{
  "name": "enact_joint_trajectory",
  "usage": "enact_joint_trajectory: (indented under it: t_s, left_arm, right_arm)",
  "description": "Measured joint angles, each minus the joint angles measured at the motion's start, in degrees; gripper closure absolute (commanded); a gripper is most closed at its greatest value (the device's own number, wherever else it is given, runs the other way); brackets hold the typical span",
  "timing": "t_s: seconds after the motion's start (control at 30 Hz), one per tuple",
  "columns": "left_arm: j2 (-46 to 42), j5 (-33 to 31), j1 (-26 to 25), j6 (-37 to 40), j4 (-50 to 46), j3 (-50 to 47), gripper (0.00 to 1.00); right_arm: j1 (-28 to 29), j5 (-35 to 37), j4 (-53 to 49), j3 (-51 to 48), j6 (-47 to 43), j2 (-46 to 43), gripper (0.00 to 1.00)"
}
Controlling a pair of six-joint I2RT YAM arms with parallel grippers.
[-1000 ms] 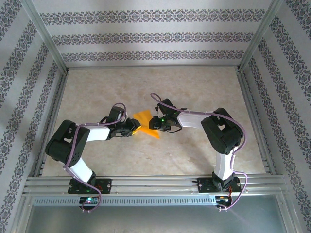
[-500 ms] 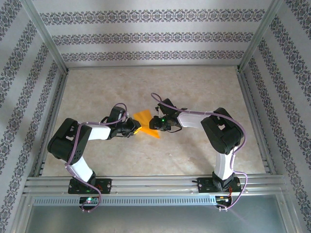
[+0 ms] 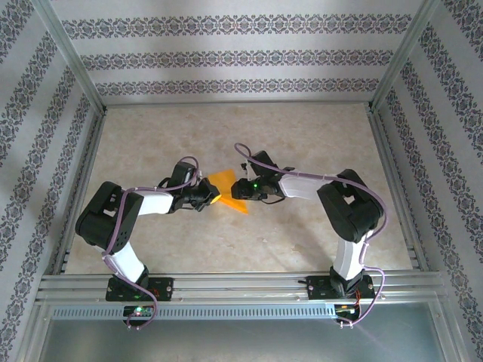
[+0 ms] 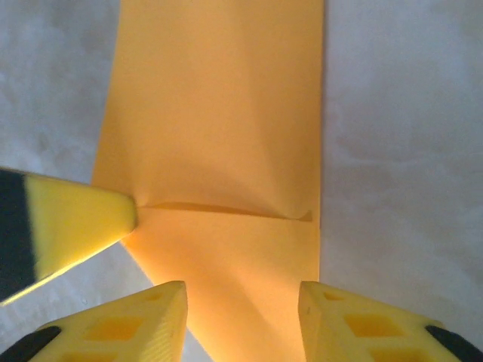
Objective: Fold a paper plane with a square sheet of paper (pick it up from the middle)
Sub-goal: Fourth fold the wing at the center of the table.
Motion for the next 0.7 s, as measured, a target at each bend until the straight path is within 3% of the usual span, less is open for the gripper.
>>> enact_joint_trajectory:
  t_s: [0.2,0.33,0.5,0.7]
  left_arm:
    - [-1.0,-2.4,-1.2,0.1,-7.4,4.7,0.98]
    - [-1.0,-3.9,-2.4,0.0,-12.5,8.3,0.98]
    - [-1.0,-5.0,-2.6,-0.9,-15.8,10.7,0.98]
    - [-1.0,-5.6,-2.6,-2.3,-17.7,10.8,0.99]
  right_arm:
    - [1.2,6.9,1.7,-3.9,-8.4,-9.3,0.5]
    - [5.9,13.9,3.7,-7.2,-14.9,-12.4,0.5]
    - [11.1,20.5,5.8,-9.4,-20.7,-11.1,0.53]
    - [13.3,26.2,8.6,-9.5,-23.8,-6.2,0.54]
